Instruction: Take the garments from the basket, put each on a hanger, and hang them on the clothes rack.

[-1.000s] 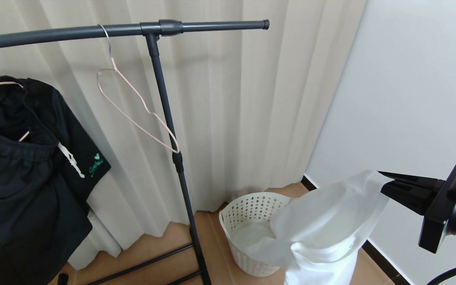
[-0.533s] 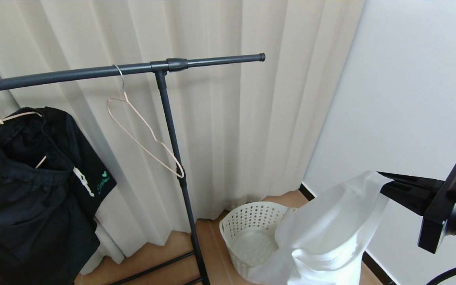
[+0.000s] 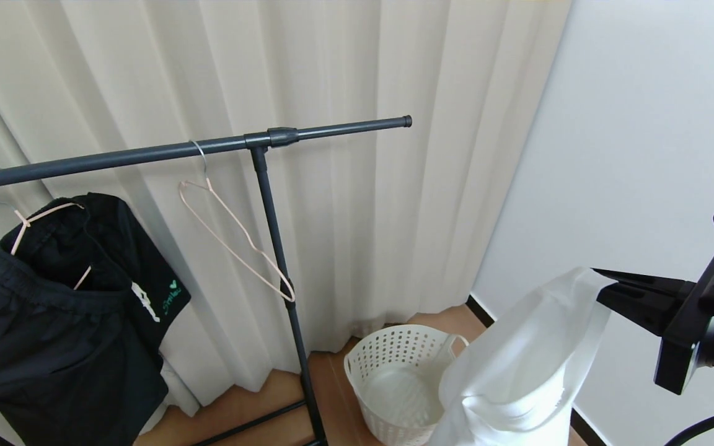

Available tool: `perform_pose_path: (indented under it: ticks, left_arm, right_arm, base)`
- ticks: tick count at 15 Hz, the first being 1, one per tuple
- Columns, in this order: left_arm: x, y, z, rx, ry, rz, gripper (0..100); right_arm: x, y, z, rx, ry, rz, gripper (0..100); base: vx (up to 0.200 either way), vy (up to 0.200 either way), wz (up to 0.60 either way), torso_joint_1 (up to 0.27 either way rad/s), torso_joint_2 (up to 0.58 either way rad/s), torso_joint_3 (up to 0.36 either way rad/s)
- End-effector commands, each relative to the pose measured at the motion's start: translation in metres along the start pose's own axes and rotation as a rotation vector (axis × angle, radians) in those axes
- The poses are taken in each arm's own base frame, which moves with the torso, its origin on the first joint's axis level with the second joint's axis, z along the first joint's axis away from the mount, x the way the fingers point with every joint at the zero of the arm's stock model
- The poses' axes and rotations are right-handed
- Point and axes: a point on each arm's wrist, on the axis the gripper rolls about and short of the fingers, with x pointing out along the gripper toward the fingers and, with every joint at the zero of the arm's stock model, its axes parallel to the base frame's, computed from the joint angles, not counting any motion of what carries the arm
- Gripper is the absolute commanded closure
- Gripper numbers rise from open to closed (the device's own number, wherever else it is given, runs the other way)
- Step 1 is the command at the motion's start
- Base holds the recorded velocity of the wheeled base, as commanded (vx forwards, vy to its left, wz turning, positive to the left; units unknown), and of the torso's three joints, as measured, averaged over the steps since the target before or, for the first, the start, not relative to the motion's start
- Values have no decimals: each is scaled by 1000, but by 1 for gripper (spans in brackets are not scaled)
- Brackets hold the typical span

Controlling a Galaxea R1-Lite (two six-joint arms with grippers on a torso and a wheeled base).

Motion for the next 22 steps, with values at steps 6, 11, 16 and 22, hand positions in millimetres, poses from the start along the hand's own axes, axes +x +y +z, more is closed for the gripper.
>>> perform_pose_path:
  ticks: [6,11,16,22]
  left_arm:
    - [0,0,0,-1,-2,0,0]
    - [0,0,0,-2,0,3,0]
    - [0,0,0,-2,-2,4,0]
    - [0,0,0,-1,0,2,0]
  right_arm:
    - [0,0,-2,-1,6,1,100]
    - [-1,0,-2,-11,5,0,100]
    - [0,1,-4,-18,12,5,100]
    - [0,1,-5,-18,12,5,100]
  base:
    - [0,0,0,158,-359,-163]
    - [0,0,0,160,-356,-134]
    - [0,0,120,41,-111,-45]
    - [0,0,600,10,1,-2]
